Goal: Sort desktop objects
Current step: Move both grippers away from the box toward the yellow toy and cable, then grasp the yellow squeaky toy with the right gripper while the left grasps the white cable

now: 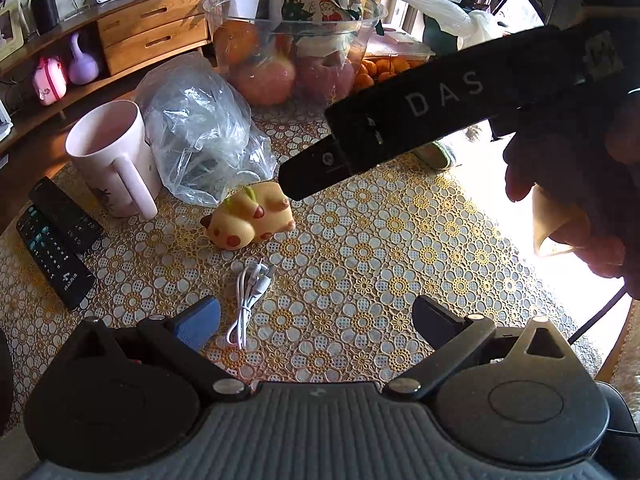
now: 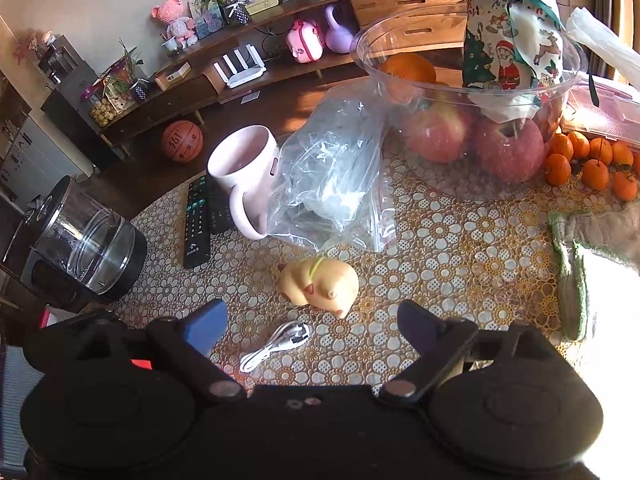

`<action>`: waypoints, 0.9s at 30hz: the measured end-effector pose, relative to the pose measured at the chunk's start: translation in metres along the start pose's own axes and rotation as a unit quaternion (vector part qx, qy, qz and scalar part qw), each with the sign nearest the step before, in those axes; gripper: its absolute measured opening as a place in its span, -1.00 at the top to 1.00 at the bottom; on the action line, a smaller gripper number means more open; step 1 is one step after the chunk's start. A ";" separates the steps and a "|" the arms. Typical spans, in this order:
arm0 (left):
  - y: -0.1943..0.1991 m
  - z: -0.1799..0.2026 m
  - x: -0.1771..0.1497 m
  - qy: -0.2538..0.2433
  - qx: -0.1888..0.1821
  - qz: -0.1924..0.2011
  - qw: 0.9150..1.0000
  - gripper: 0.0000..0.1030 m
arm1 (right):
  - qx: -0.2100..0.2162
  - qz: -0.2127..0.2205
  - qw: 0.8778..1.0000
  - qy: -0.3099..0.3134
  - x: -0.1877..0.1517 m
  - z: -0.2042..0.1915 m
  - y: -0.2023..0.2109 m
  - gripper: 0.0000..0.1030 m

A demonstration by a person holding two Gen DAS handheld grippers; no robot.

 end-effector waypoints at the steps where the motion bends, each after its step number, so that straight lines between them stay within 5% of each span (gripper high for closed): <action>1: -0.007 0.000 0.001 0.004 0.007 -0.012 1.000 -0.98 | -0.001 -0.001 1.000 -0.001 0.003 0.001 -0.005 -0.79; 14: -0.060 -0.009 0.013 0.054 0.022 -0.098 0.993 -0.98 | -0.013 -0.047 0.999 -0.010 0.029 0.026 -0.067 -0.74; 24: -0.088 -0.005 0.017 0.027 0.032 -0.158 0.987 -0.98 | 0.020 -0.081 0.996 -0.011 0.032 0.023 -0.091 -0.61; 27: -0.094 -0.003 0.017 0.017 0.033 -0.168 0.985 -0.81 | 0.013 -0.090 0.996 -0.001 0.030 0.023 -0.096 -0.59</action>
Point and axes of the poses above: each gripper's, at about its wrist camera, not at the fingertips, and y roughly against the way its jaws point, z to its right, x to its top, the point moved 2 cm from there along -y, roughly the way its jaws point, and after that the axes turned 14 degrees about x, right-handed, at the moved point
